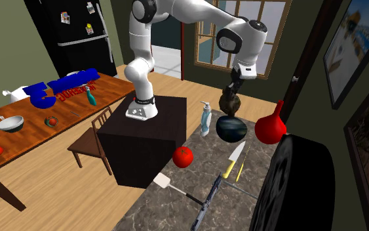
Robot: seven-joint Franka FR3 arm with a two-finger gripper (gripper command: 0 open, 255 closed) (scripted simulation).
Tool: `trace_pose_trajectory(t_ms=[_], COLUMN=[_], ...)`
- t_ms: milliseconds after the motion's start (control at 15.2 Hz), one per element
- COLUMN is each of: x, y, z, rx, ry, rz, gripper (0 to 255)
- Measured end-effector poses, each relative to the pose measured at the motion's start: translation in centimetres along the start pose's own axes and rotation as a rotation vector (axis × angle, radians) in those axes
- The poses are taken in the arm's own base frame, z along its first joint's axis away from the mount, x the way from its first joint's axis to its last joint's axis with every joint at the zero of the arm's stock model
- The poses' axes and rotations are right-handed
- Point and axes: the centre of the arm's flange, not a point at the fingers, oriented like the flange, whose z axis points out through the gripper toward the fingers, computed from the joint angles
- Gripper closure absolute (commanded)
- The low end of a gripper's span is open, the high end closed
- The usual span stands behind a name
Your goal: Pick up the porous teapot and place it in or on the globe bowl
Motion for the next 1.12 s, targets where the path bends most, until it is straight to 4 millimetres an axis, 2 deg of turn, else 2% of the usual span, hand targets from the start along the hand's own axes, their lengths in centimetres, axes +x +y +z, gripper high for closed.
trace_pose_trajectory(t_ms=[132,330,1122], x=[-1.1,-1.8,-0.8], y=[-2.7,-5.2,-4.9], z=[-0.3,0.0,5.8], rx=[0.0,0.0,0.0], ry=[0.0,0.0,0.0], rz=[0.0,0.0,0.002], gripper=[255,255,255])
